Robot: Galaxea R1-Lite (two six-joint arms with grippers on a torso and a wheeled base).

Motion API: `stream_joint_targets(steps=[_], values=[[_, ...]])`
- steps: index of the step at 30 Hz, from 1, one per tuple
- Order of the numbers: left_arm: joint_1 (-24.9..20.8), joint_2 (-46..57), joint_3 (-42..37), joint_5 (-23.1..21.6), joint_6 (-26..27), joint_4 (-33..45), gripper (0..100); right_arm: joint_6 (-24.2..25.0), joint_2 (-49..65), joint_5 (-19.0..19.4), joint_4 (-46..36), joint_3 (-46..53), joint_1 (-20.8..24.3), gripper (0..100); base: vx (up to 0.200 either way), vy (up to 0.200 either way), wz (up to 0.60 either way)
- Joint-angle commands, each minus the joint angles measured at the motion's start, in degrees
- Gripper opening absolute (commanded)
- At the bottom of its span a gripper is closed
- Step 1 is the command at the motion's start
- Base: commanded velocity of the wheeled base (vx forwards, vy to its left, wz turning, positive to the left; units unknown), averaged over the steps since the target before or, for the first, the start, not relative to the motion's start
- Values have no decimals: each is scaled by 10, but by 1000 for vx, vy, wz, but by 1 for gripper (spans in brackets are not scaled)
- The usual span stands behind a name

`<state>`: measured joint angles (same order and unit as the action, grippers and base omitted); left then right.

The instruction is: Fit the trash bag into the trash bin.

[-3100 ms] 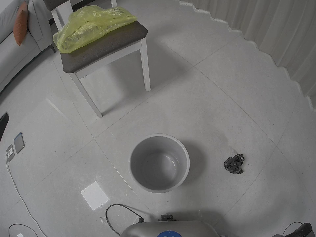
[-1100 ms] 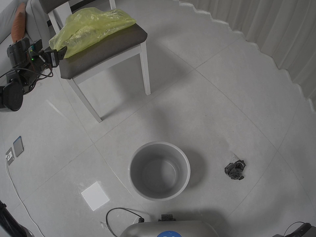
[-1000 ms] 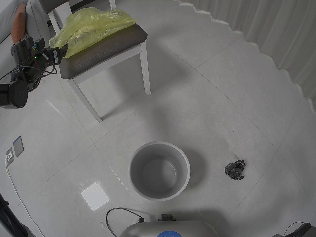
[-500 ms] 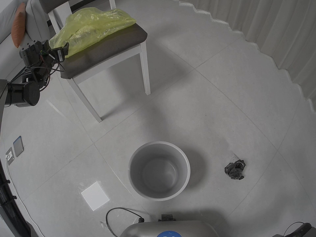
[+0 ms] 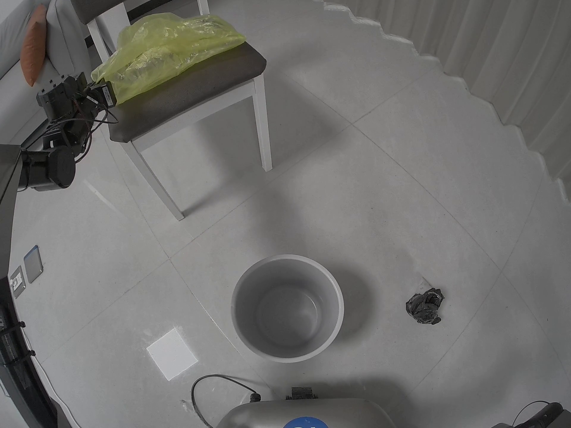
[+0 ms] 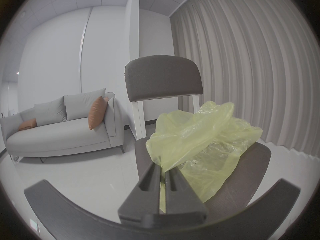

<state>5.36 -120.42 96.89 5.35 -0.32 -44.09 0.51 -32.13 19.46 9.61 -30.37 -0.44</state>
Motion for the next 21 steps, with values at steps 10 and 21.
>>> stream_joint_targets(steps=[10,21], values=[[-46,250,-198,-154,10,3,0,-3,-83,8,-5,-105,5,100,0,0,0],[-220,454,-151,-250,107,325,0,-4,-185,11,-28,-247,12,100,0,0,0]])
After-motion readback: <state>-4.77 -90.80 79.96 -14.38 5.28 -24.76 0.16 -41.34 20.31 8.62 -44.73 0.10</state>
